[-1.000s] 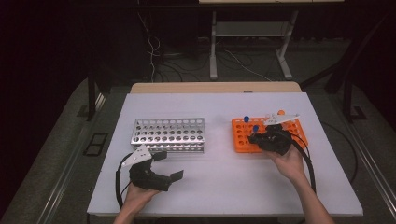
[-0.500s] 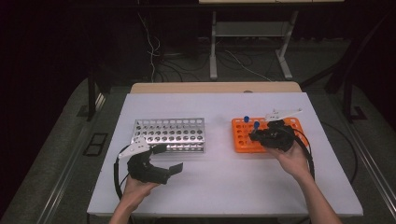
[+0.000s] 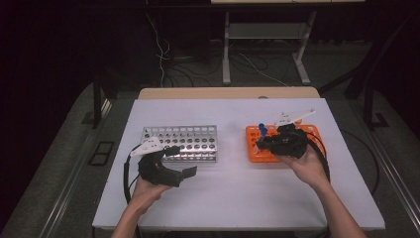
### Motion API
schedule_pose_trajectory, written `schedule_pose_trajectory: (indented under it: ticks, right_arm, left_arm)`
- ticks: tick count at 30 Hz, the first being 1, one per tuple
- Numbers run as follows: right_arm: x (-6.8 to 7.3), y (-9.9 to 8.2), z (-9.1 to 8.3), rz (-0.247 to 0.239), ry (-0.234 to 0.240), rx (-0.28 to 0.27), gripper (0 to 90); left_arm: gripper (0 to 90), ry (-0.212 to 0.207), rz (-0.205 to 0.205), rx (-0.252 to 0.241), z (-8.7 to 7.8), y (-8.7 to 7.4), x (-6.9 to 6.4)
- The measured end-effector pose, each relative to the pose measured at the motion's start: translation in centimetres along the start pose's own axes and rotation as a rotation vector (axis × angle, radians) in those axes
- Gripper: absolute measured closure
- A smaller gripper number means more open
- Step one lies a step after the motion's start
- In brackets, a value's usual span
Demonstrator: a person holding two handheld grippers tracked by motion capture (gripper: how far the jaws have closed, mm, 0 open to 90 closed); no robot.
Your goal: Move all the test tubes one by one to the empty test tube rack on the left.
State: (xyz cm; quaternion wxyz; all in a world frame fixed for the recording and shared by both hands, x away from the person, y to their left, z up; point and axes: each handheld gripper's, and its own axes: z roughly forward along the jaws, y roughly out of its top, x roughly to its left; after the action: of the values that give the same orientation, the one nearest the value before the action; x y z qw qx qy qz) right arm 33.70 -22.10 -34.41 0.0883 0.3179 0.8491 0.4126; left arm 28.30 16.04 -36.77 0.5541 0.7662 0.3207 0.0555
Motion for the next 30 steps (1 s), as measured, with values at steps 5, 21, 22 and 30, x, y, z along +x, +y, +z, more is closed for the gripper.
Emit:
schedule_pose_trajectory:
  ticks: [5, 21, 22, 30]
  right_arm:
    - [0.7, 1.0, 0.0, -0.022, 0.036, 0.0, 76.3]
    - [2.9, 2.9, 1.2, -0.091, 0.117, 0.049, 76.3]
    - [3.0, 3.0, 1.3, -0.095, 0.122, 0.055, 76.3]
    - [3.8, 3.6, 2.5, -0.122, 0.144, 0.078, 76.3]
  left_arm:
    - [0.0, -0.005, 0.02, 0.017, 0.4, 1.0, 0.0]
    - [0.1, -0.06, 0.117, 0.142, 3.2, 6.0, -0.4]
    - [0.4, -0.062, 0.125, 0.152, 3.4, 6.4, -0.5]
    - [5.5, -0.105, 0.172, 0.227, 5.3, 8.7, -0.8]
